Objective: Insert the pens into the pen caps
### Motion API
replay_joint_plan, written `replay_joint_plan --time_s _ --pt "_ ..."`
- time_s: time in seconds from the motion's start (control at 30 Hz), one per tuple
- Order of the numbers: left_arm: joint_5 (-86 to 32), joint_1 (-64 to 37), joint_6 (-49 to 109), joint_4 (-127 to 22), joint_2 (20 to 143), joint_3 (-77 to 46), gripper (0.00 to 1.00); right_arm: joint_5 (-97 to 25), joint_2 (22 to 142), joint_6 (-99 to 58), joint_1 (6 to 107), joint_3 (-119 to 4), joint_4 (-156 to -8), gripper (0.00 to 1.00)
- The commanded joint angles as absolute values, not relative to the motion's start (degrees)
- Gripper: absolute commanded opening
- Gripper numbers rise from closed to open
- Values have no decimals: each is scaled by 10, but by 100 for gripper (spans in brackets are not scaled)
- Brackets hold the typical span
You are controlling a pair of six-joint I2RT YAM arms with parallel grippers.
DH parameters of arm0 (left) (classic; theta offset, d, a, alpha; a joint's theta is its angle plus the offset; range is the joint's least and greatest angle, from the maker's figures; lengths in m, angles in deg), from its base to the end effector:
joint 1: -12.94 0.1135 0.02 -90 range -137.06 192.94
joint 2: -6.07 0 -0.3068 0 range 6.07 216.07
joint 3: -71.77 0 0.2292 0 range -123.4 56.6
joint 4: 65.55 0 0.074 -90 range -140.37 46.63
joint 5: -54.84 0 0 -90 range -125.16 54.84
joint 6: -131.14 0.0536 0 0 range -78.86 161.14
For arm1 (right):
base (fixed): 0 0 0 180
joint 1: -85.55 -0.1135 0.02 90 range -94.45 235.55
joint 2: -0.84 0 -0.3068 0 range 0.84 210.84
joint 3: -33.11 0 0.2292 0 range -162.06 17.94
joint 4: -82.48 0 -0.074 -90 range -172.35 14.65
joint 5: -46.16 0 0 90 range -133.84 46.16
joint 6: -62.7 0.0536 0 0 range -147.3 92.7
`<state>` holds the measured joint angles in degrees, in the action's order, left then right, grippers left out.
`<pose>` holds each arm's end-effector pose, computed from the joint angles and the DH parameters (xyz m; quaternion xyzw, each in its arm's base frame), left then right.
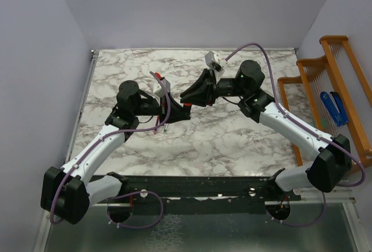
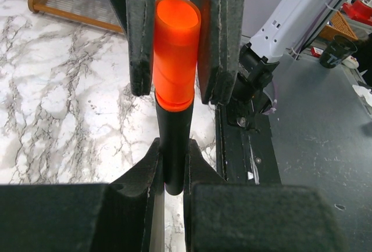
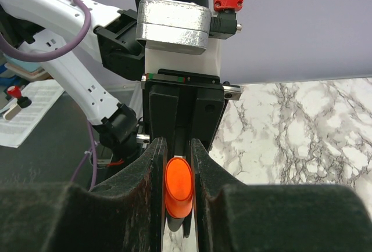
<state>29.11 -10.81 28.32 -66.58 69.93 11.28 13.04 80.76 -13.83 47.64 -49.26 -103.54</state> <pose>0.1735 -0.1291 0.3715 0.4249 0.5730 -0.5483 0.4364 0.2071 0.2182 0.4406 -0.4741 0.4848 0.5689 0.4654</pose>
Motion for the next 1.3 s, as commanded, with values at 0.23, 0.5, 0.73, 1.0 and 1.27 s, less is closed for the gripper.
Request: replay_joint_plan --time_s 0.23,0.5,0.73,1.0,1.27 --pt "227 -100 288 -671 696 113 0 195 792 -125 465 -487 -1001 19" --pt "227 -97 291 -670 699 116 0 206 786 -124 465 -490 -998 20" --pt "227 -95 291 -670 699 115 0 218 782 -119 465 -491 -1000 24" --pt "226 -93 290 -670 697 117 0 227 774 -112 465 -489 -1007 24" --pt "226 -92 288 -670 695 115 0 235 764 -100 465 -487 -1017 22"
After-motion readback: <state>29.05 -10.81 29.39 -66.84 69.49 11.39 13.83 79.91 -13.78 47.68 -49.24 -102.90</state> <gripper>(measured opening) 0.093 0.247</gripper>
